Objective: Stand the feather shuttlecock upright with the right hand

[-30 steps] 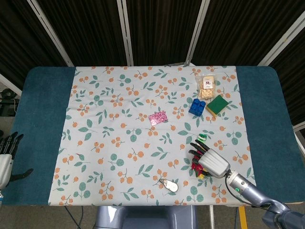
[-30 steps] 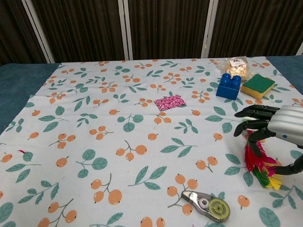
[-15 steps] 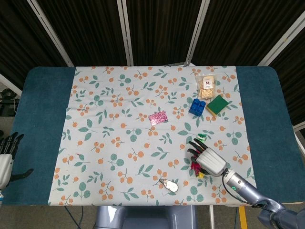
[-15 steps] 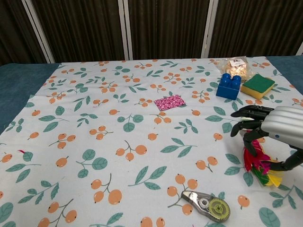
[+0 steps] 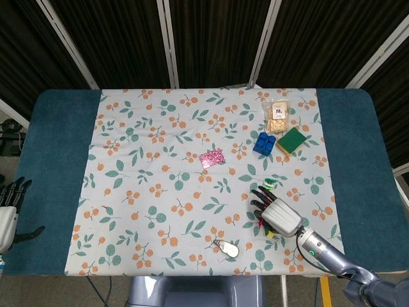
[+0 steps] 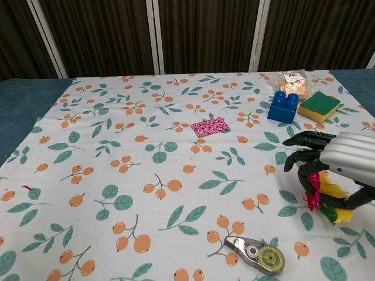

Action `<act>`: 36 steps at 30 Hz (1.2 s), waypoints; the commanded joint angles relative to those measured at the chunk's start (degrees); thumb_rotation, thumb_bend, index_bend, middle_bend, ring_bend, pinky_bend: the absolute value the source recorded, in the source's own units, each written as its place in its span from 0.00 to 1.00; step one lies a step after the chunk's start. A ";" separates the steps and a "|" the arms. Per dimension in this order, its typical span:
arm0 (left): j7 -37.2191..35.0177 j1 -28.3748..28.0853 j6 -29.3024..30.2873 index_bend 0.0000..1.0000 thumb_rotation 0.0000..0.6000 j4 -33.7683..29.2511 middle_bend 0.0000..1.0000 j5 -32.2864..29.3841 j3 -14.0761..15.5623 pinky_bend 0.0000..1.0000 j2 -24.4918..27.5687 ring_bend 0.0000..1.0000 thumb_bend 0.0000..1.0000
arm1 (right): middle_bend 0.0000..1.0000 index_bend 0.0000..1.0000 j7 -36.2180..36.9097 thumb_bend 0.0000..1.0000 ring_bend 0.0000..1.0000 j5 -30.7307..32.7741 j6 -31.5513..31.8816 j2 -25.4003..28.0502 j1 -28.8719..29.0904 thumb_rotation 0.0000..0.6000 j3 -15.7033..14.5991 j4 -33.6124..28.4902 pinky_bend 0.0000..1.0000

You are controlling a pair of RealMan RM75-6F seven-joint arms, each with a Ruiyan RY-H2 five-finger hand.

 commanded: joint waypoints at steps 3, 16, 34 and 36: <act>-0.02 -0.04 -0.07 0.00 1.00 -0.01 0.00 -0.04 -0.01 0.00 -0.01 0.00 0.11 | 0.24 0.62 -0.16 0.38 0.00 -0.11 0.21 -0.03 0.15 1.00 -0.13 -0.24 0.00; 0.23 -0.13 -0.26 0.00 1.00 -0.04 0.00 0.07 0.12 0.00 -0.04 0.00 0.11 | 0.25 0.63 -1.53 0.41 0.00 -0.20 0.61 1.11 1.07 1.00 -0.16 -3.02 0.00; 0.29 -0.15 -0.01 0.00 1.00 0.34 0.00 -0.03 -0.08 0.00 -0.27 0.00 0.11 | 0.27 0.65 -4.44 0.41 0.00 5.51 -0.99 7.89 2.45 1.00 4.36 -17.85 0.00; 0.31 -0.18 -0.07 0.00 1.00 0.37 0.00 -0.08 -0.08 0.00 -0.28 0.00 0.11 | 0.27 0.65 -4.60 0.41 0.00 6.97 -1.37 8.56 2.35 1.00 5.21 -19.22 0.00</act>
